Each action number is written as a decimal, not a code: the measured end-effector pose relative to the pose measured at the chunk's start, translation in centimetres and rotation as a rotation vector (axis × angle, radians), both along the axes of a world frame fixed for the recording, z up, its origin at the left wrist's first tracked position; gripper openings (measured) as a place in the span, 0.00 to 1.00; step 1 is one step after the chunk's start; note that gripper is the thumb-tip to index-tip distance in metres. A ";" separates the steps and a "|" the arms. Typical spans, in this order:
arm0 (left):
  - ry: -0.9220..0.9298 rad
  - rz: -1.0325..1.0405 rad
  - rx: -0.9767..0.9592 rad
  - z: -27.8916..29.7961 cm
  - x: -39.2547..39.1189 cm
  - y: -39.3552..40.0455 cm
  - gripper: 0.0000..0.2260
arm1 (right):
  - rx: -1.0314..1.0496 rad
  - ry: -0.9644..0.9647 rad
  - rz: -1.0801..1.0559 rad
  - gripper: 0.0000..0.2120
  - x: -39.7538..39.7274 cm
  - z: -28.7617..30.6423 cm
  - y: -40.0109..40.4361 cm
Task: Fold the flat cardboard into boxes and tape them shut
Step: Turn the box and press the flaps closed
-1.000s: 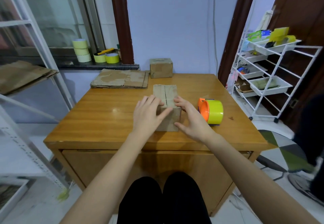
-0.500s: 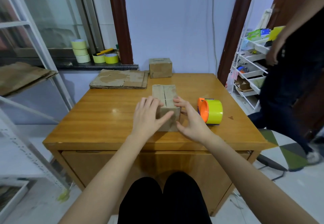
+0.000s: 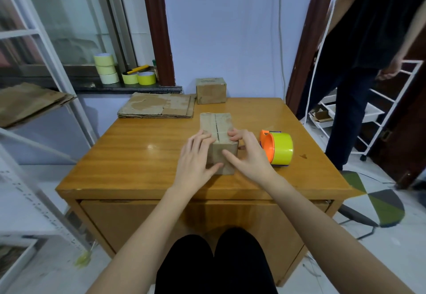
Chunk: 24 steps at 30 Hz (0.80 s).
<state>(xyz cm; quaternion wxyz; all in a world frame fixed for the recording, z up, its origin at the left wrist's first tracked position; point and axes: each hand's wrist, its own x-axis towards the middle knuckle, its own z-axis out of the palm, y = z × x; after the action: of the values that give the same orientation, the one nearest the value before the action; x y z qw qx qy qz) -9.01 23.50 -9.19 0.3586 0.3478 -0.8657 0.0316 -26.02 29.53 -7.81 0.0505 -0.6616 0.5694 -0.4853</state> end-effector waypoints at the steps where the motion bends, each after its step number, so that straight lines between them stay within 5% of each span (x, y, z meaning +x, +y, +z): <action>1: 0.027 -0.012 0.029 0.2 0.0 0.1 0.29 | -0.004 0.000 -0.022 0.15 0.2 0.3 -0.1; 7: 0.064 -0.013 0.076 0.8 0.1 -0.1 0.20 | -0.037 0.014 -0.026 0.16 0.4 0.5 -0.6; 16: 0.033 -0.040 0.116 1.2 0.4 0.1 0.22 | 0.002 0.112 0.064 0.20 -0.9 0.0 -0.4; 24: 0.074 -0.069 0.142 2.1 0.9 0.2 0.14 | 0.045 -0.009 0.108 0.12 -0.8 0.8 0.0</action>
<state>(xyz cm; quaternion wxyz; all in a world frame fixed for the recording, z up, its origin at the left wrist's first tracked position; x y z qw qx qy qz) -8.15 23.69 -7.06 0.3656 0.3434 -0.8634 -0.0549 -26.81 29.51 -7.02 0.0940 -0.6881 0.5433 -0.4717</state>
